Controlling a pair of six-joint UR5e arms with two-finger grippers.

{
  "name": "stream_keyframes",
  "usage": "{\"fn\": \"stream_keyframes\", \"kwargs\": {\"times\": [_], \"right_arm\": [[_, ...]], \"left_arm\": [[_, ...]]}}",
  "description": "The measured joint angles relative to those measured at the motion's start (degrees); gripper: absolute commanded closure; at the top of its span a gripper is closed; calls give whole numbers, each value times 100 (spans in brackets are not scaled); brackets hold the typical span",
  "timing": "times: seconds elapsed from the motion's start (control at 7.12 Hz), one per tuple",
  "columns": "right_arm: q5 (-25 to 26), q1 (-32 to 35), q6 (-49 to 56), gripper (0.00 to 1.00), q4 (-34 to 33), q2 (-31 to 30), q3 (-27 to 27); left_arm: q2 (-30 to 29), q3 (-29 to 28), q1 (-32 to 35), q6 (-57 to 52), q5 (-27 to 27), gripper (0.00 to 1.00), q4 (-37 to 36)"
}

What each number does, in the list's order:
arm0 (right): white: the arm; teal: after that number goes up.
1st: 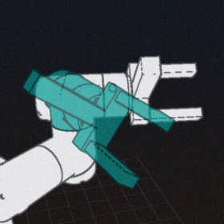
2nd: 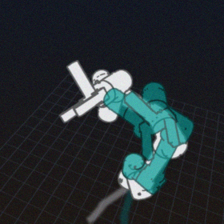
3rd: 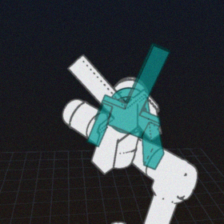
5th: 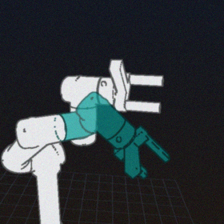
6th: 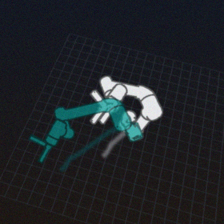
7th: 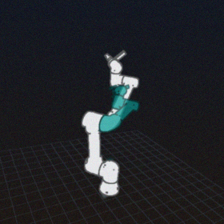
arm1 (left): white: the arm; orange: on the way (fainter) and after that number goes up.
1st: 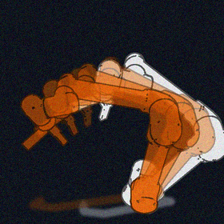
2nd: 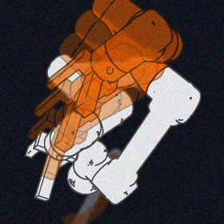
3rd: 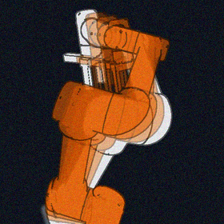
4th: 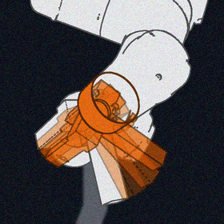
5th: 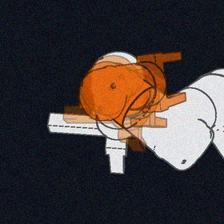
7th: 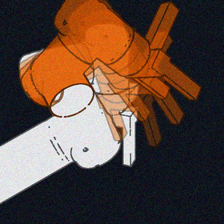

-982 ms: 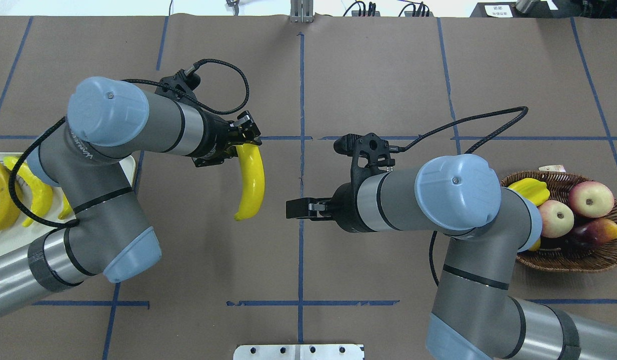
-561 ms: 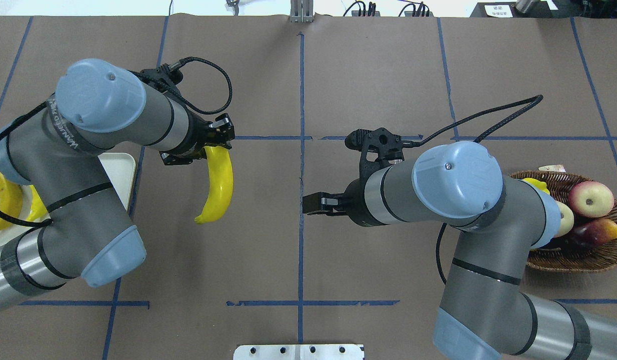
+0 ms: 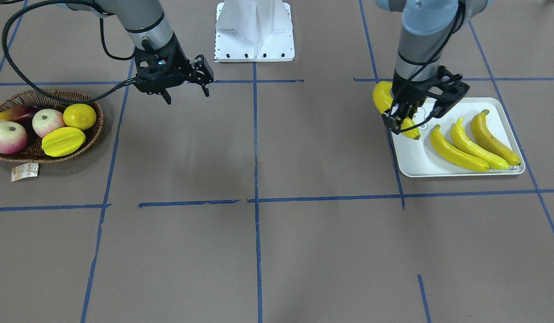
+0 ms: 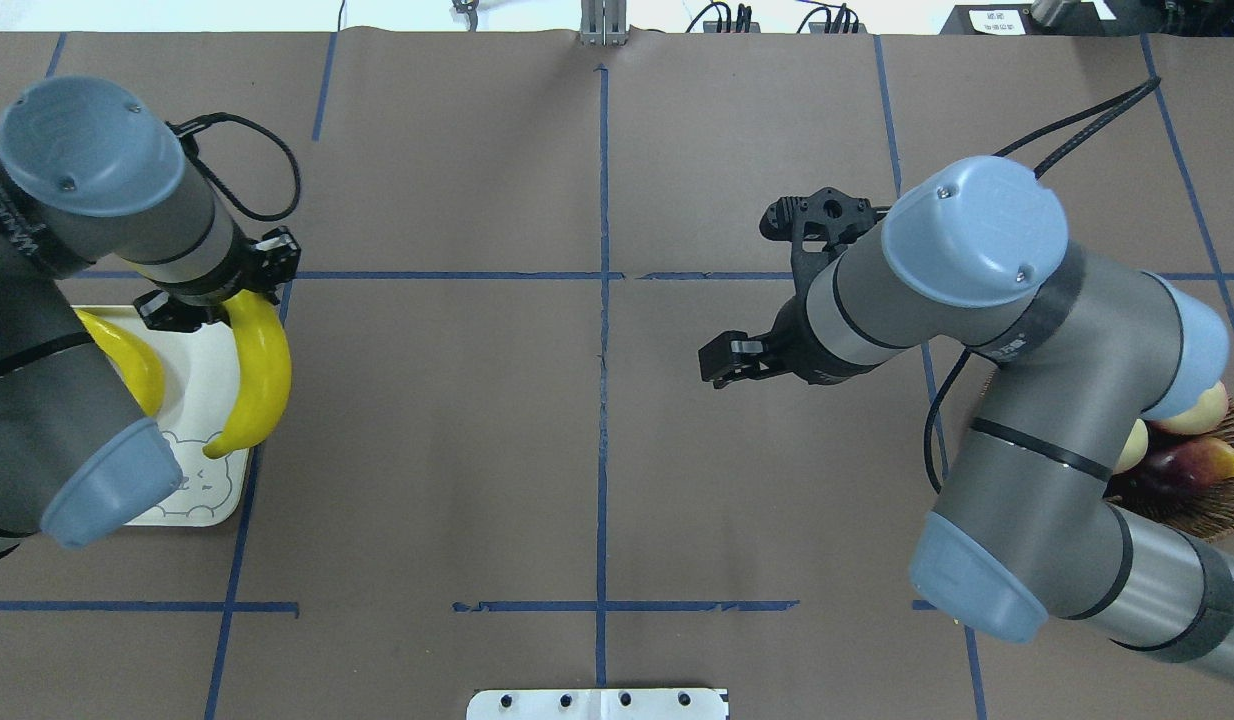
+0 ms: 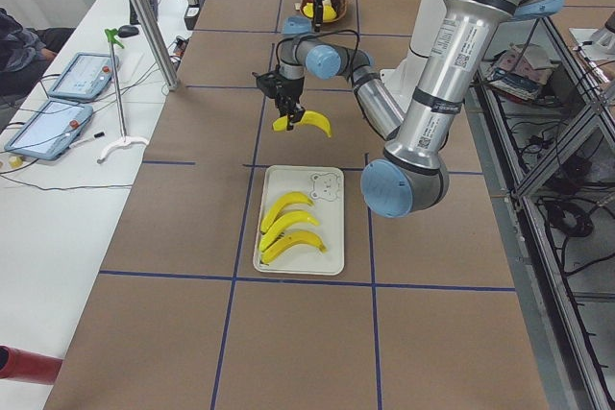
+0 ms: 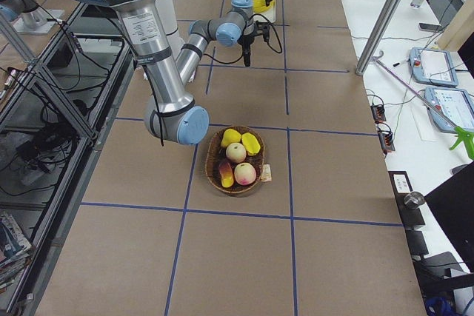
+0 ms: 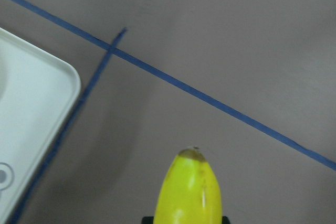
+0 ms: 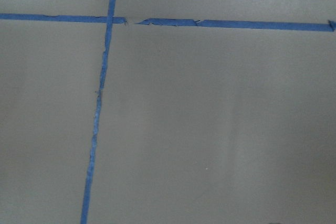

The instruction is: Transfer all bananas from basket to plate

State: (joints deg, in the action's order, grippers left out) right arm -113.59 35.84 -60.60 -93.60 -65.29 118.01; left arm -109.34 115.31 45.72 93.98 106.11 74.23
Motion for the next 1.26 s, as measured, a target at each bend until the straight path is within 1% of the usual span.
{"fn": "stream_keyframes", "kwargs": {"times": [0.14, 0.42, 0.56, 0.84, 0.98, 1.12, 1.26], "right_arm": [[-127, 155, 251, 1, -35, -140, 46], [-242, 298, 478, 1, -51, -281, 90], [-254, 312, 500, 1, -52, -312, 106], [-258, 317, 505, 1, -53, -335, 135], [-257, 318, 506, 1, -53, -346, 148], [-257, 316, 506, 1, -53, -349, 158], [-254, 313, 506, 1, -53, -352, 164]], "left_arm": [[261, -32, 147, 395, 2, 100, 186], [671, -260, 279, 1355, -10, 100, 921], [735, -533, 280, 1748, -16, 98, 1375], [777, -1202, 285, 1998, -28, 93, 2205], [818, -1486, 296, 1915, -34, 81, 2548], [880, -1655, 337, 1705, -35, 64, 2790], [952, -1751, 427, 1425, -34, 51, 2898]]}}
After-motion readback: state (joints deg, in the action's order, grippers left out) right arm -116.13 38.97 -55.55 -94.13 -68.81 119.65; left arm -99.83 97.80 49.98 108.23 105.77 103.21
